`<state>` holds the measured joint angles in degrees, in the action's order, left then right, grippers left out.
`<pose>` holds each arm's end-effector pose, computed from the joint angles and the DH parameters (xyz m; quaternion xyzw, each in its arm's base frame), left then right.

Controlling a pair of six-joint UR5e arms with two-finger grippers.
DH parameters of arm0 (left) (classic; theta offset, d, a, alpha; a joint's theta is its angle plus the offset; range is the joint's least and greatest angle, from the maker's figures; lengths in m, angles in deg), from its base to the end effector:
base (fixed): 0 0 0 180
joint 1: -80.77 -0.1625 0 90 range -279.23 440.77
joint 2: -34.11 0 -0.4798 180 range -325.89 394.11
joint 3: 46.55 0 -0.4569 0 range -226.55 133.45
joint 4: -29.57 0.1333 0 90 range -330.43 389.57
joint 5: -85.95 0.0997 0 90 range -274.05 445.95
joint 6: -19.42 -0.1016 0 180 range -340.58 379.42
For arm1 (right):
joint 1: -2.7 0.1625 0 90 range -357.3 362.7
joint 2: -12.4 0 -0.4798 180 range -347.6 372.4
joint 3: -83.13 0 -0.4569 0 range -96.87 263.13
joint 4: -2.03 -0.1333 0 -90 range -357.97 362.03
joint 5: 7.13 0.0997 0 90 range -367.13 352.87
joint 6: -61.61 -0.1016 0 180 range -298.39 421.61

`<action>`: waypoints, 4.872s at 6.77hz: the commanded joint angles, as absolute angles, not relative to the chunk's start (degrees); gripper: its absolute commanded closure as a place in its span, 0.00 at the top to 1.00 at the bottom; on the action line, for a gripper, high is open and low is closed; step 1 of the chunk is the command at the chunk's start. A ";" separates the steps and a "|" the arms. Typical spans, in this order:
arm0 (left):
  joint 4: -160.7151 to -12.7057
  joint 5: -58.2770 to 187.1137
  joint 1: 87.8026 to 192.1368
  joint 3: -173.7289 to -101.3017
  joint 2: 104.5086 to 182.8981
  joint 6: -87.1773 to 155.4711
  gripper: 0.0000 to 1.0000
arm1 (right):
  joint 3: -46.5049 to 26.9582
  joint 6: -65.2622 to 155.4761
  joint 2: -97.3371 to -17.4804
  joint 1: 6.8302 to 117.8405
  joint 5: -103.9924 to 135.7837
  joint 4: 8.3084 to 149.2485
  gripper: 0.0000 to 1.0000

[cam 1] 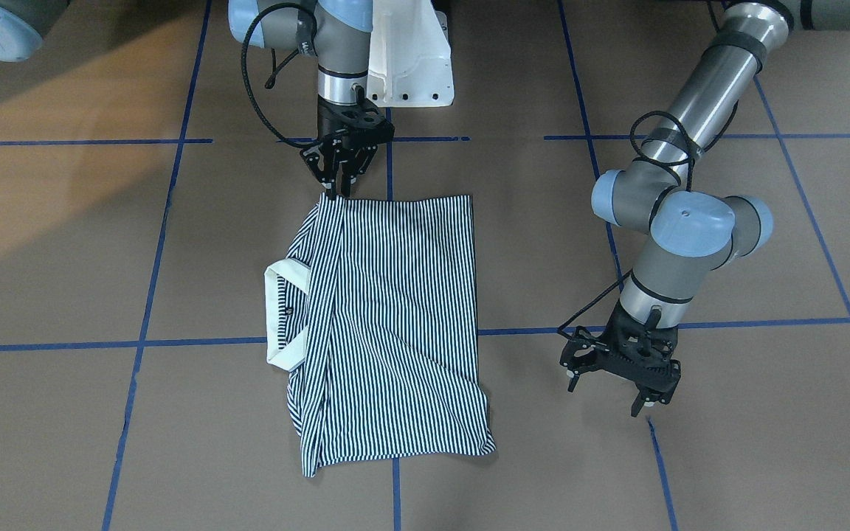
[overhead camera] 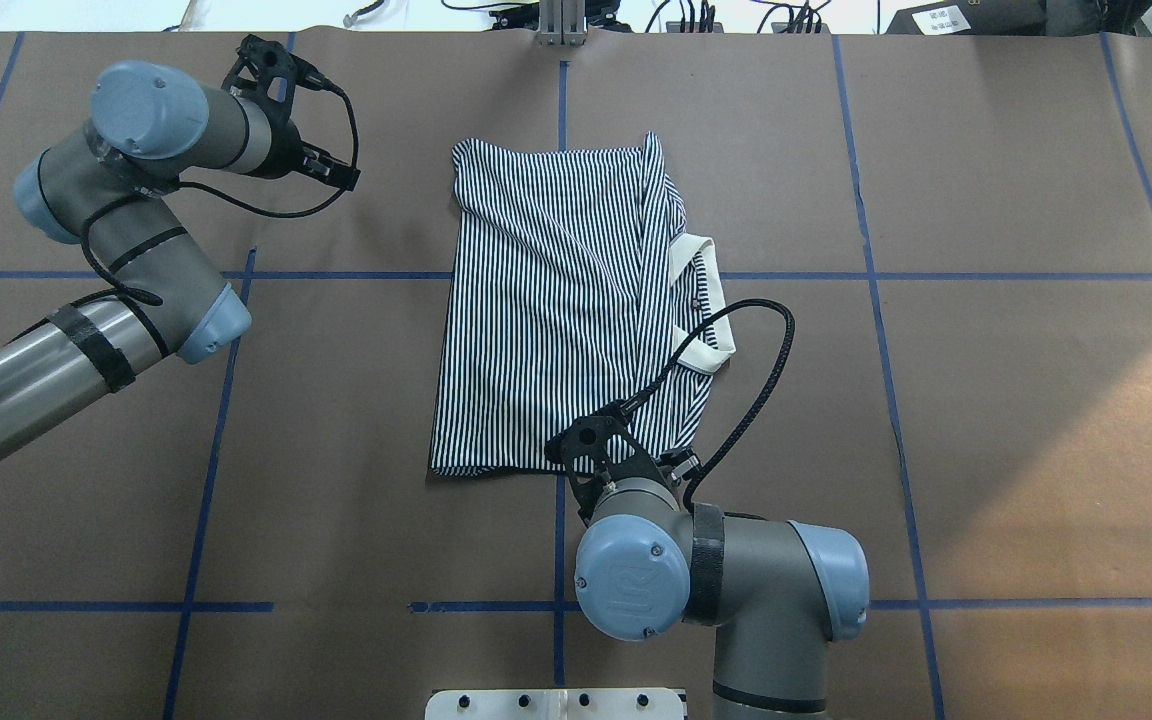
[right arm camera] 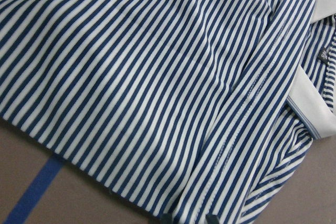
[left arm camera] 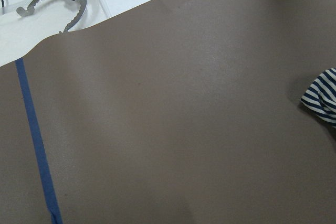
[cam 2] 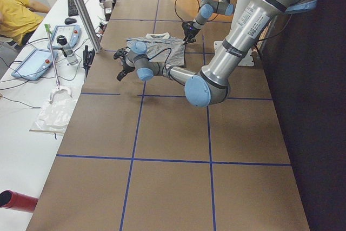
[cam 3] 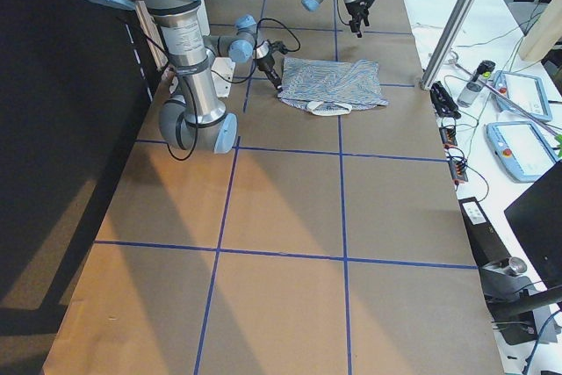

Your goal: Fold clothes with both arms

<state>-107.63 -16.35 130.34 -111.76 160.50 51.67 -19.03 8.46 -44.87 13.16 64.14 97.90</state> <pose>0.4784 -0.7337 0.4230 0.3378 0.3644 0.1142 0.8602 -0.6790 -0.2941 0.2557 0.2727 -0.2403 -0.1594 0.9179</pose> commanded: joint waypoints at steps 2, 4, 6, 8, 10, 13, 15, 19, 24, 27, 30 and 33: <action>-107.63 -16.35 130.34 -111.76 160.50 51.59 1.00 | -19.34 8.87 -44.91 13.51 63.89 97.75 0.07; -107.63 -16.35 130.34 -111.76 160.50 51.58 1.00 | -20.48 8.70 -44.99 14.04 63.89 97.74 0.00; -107.63 -16.35 130.34 -111.76 160.58 51.67 1.00 | -23.29 8.61 -47.00 14.48 63.89 97.83 0.00; -107.63 -16.35 130.34 -111.76 160.58 51.58 1.00 | -24.80 7.91 -50.26 14.39 63.89 97.83 0.00; -107.63 -16.35 130.26 -111.76 160.24 51.58 1.00 | -24.27 4.85 -50.27 14.22 63.98 97.83 0.57; -107.63 -16.35 130.08 -111.76 160.15 51.58 1.00 | -24.18 3.25 -48.60 15.01 64.15 97.66 0.91; -107.72 -16.35 129.91 -111.76 160.14 51.58 1.00 | -23.39 3.34 -48.42 14.92 64.15 97.66 0.75; -107.72 -16.35 129.82 -111.76 160.14 51.58 1.00 | -20.67 4.04 -47.11 14.92 64.06 97.57 0.47; -109.91 -16.35 129.82 -111.94 158.83 51.67 1.00 | -20.84 4.30 -46.58 15.27 64.06 97.66 0.15; -110.00 -16.35 129.82 -111.94 158.83 51.67 1.00 | -23.02 4.39 -47.45 15.97 64.41 97.83 0.08; -110.00 -16.35 129.82 -112.02 158.83 51.67 1.00 | -26.99 2.73 -53.93 16.24 64.42 98.36 0.05; -109.91 -16.35 129.73 -111.94 158.65 51.59 1.00 | -28.05 -9.37 -57.82 12.64 64.33 98.27 0.57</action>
